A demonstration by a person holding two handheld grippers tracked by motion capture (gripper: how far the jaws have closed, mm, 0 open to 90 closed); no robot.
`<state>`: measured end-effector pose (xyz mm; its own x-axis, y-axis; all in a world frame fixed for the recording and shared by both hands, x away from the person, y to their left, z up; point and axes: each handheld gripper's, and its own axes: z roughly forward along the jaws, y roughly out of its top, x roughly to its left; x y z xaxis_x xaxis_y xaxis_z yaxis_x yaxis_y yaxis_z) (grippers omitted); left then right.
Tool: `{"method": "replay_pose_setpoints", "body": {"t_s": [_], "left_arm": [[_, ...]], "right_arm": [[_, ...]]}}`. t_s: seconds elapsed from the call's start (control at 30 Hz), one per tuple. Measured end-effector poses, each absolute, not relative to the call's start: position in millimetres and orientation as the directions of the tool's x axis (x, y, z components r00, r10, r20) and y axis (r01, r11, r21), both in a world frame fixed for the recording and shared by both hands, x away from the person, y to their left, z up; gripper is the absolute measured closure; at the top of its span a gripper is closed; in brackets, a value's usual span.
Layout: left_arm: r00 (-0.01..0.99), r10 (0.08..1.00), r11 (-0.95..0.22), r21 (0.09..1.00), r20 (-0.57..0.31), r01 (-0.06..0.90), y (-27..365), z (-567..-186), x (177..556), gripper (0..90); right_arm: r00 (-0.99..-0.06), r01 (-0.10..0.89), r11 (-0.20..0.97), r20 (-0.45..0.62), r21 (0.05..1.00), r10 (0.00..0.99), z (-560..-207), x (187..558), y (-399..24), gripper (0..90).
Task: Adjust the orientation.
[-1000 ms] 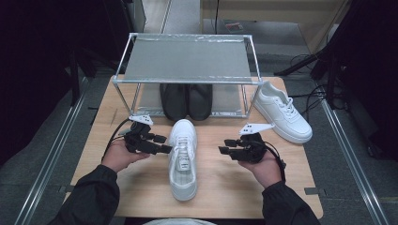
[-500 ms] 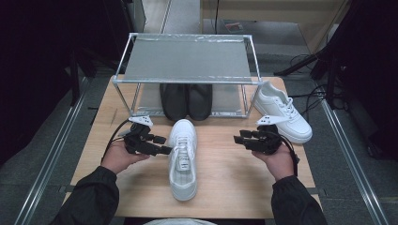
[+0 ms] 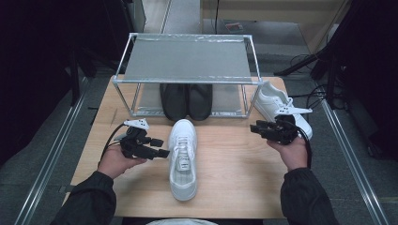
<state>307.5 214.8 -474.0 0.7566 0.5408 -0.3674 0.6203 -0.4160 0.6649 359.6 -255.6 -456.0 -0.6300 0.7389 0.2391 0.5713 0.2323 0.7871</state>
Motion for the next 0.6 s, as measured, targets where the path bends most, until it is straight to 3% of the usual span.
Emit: {"method": "replay_pose_setpoints", "body": {"t_s": [0.6], "left_arm": [[0.733,0.551,-0.374,0.667,-0.399,0.645,223.6,-475.8,292.0,35.4]], "right_arm": [[-0.543,0.593,0.182,0.222,0.784,0.81,-448.2,394.1,-292.9,61.6]]}}
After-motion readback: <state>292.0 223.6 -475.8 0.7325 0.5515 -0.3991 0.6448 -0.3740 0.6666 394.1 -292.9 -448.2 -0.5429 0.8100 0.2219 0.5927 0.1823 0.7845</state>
